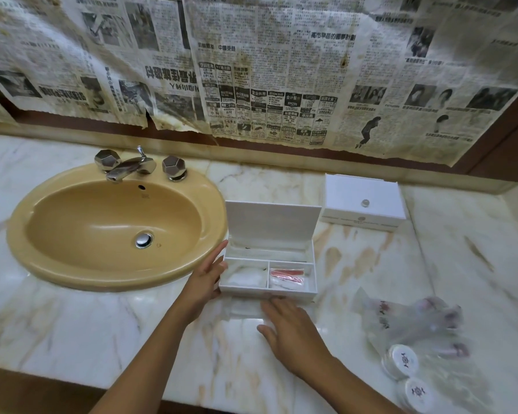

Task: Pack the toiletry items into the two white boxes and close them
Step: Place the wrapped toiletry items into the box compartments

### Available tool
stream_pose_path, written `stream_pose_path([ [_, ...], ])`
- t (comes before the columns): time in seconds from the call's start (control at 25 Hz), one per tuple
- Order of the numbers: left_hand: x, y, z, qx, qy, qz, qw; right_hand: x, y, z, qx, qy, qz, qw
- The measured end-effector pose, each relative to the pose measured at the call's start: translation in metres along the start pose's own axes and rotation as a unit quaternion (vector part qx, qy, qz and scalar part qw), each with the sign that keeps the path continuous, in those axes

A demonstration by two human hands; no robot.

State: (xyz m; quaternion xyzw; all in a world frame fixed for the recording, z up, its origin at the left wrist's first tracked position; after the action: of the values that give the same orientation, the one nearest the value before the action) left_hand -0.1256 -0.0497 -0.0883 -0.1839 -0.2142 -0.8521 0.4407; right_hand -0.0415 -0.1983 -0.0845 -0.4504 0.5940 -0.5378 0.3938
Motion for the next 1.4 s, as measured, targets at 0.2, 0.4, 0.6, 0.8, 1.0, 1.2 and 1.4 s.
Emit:
stream_pose_path([
  [0.2,0.001,0.004,0.002,-0.017,0.003,-0.003,1.000,0.001,0.011,0.001,0.046,0.015,0.014,0.999],
  [0.4,0.000,0.002,-0.001,-0.020,0.001,-0.001,1.000,0.004,0.018,0.001,0.054,0.015,-0.003,0.998],
  [0.6,0.000,0.002,0.000,-0.019,0.007,-0.001,1.000,0.007,0.023,-0.002,0.040,-0.011,-0.008,0.999],
  [0.8,-0.003,-0.002,-0.002,-0.008,-0.001,-0.004,1.000,0.010,0.002,-0.006,0.065,-0.020,0.047,0.997],
  [1.0,0.001,0.002,0.001,-0.006,0.009,-0.013,1.000,0.009,-0.055,-0.002,-0.048,-0.012,0.156,0.987],
  [1.2,-0.005,-0.003,-0.003,-0.012,0.026,-0.025,0.999,-0.029,-0.136,0.011,-0.091,0.008,0.235,0.968],
  [1.4,-0.002,-0.001,-0.001,0.017,-0.002,-0.005,1.000,-0.090,-0.140,0.022,-0.032,0.033,0.221,0.974],
])
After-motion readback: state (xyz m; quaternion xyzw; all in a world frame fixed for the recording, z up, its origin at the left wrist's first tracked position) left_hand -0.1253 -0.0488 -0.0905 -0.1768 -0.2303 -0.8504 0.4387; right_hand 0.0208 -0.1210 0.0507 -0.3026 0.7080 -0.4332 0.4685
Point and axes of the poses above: each hand's wrist, its own x-axis away from the middle knuckle, its own y-axis out of the palm, z = x × y, the point moved 10 cm from there along -x, towards the middle knuckle, and after that the axes turned 15 degrees about x, right-handed, at the moved point
